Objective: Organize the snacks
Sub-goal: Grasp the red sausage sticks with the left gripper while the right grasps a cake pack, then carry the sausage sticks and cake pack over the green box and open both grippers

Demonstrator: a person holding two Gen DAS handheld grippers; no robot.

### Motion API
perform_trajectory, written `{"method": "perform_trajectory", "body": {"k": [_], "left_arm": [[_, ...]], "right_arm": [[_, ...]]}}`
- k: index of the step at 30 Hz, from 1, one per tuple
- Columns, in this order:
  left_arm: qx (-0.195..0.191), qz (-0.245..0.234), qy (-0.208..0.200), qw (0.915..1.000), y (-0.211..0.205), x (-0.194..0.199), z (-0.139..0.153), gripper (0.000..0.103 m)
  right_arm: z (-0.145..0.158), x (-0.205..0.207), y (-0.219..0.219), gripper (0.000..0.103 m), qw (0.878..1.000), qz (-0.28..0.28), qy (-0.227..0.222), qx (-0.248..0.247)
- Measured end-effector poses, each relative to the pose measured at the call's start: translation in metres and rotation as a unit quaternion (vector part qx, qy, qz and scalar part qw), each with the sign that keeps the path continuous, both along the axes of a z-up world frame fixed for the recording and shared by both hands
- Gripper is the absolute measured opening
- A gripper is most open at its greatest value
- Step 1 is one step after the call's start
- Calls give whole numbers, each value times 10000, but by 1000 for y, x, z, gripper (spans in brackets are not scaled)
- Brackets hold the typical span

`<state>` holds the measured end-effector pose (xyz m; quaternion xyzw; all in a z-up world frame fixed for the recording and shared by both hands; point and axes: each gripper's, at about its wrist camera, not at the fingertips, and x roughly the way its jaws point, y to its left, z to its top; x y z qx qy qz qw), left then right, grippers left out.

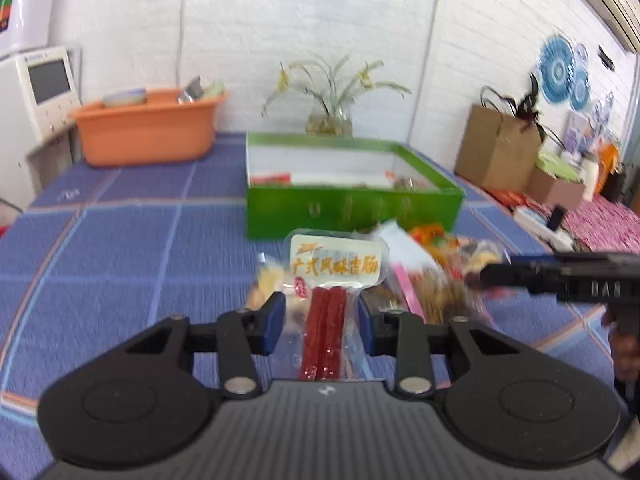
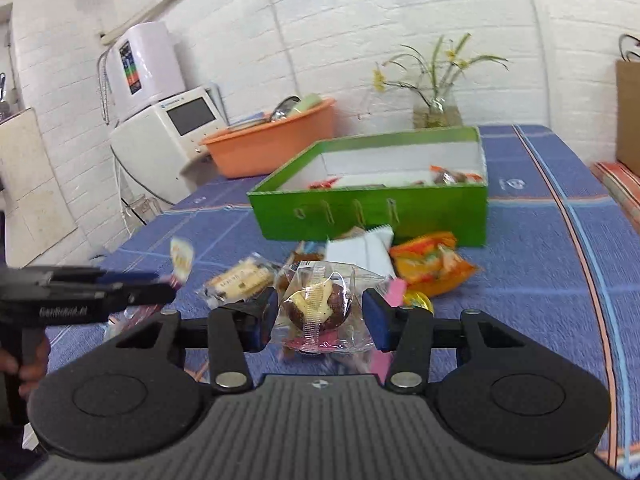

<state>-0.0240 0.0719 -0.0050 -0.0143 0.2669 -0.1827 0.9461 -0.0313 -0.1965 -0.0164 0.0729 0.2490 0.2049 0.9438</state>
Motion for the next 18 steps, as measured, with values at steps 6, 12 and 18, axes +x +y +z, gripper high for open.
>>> {"method": "perform_trajectory", "body": {"k": [6,12,18], "left_arm": [[-134,425,-532,9976,-14,41,25,33],[137,522,-788,9954,-43,89,40,33],[225,689,-1039,9919,-64,121,54,34]], "right_arm": [[19,27,5,81,9994,-212,-227,137],[38,65,3,81,9939,-812,-741,119],[55,93,-9,81,9834,-1329,-1121,514]]}}
